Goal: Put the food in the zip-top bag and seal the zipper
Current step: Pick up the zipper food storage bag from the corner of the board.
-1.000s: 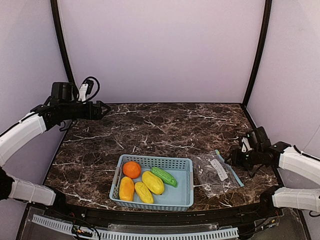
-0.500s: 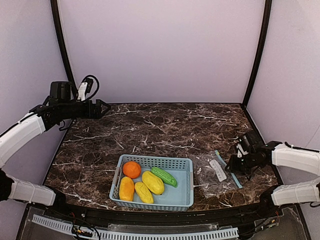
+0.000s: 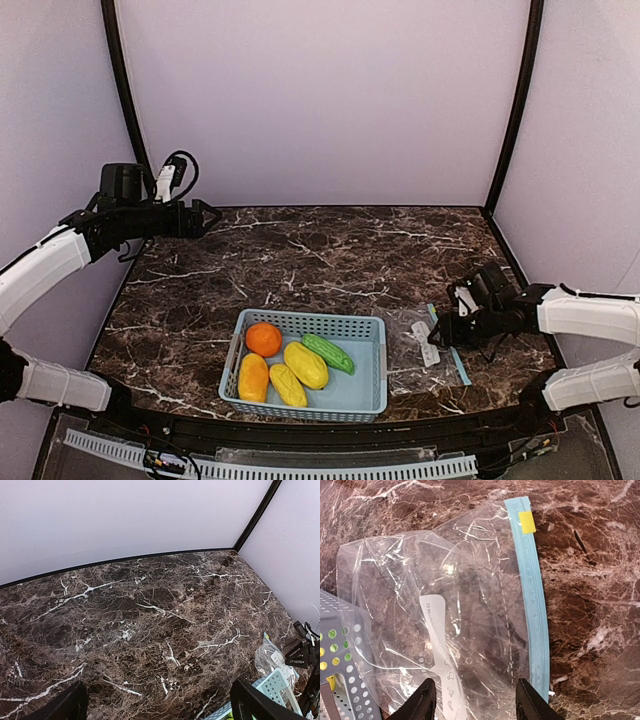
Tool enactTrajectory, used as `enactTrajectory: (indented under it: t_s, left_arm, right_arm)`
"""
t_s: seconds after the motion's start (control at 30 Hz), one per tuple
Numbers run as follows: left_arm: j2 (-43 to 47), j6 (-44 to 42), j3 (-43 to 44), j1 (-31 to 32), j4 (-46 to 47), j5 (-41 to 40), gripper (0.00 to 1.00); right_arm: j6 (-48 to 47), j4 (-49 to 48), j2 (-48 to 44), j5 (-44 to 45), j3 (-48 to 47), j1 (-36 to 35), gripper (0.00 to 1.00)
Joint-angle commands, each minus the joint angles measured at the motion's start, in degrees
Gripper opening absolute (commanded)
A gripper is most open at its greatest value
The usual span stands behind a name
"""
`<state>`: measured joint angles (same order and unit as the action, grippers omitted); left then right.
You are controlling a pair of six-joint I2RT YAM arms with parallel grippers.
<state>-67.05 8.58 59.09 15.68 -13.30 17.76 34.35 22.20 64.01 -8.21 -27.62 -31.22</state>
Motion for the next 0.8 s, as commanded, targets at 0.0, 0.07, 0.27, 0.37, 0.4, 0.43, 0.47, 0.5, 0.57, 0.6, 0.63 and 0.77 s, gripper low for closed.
enactTrajectory:
  t_s: [0.0,0.07,0.27,0.37,0.4,0.43,0.47,0.5,0.57,0.6,0.63,0.77]
  left_arm:
    - [1.00,-0.12,-0.92,0.14,0.99,0.34,1.00]
    - [0.85,-0.08,-0.95,0.14,0.97,0.39,1.00]
    - [0.41,-0.47,-0.83,0.18,0.78,0.52,1.00]
    - [-0.10,-0.41,-0.82,0.22,0.69,1.27,1.00]
    - [-0.19,-0.41,-0.80,0.27,0.72,1.42,1.00]
    - [-0.43,-0.49,-0.68,0.33,0.73,1.76,1.00]
    - [-0.53,-0.69,-0.66,0.60,0.73,1.93,1.00]
    - [-0.71,-0.94,-0.65,0.85,0.73,2.41,1.00]
    - [-0.98,-1.64,-0.52,1.81,0.68,2.84,1.00]
    - [-1.07,-2.10,-0.49,2.56,0.62,3.12,1.00]
    - [-1.31,-2.26,-0.41,2.93,0.53,3.23,1.00]
    - [-2.37,-2.06,0.72,4.88,0.36,5.74,1.00]
  right_arm:
    - [-0.57,0.88,0.35,3.87,-2.34,-1.86,0.53]
    - [-0.01,1.23,2.06,5.83,-2.43,-2.44,0.52]
    - [0.34,-0.17,5.79,10.59,-3.68,-5.04,0.37]
    - [-0.04,-0.78,7.08,11.76,-4.49,-5.78,0.24]
    - [-0.13,-0.95,7.29,12.08,-4.74,-5.88,0.16]
    - [-0.16,-1.01,7.35,12.43,-4.87,-6.07,0.07]
    - [-0.05,-1.01,7.19,12.98,-5.02,-6.12,0.00]
    - [-0.07,-0.71,6.77,13.52,-5.18,-6.13,0.00]
    - [-0.27,0.60,5.00,15.23,-6.02,-6.13,0.00]
    - [-0.44,1.65,3.72,16.35,-6.56,-6.13,0.00]
    - [-1.05,2.68,2.06,17.29,-7.22,-6.11,0.00]
    - [-6.04,8.14,-5.25,20.23,-11.81,-6.13,0.00]
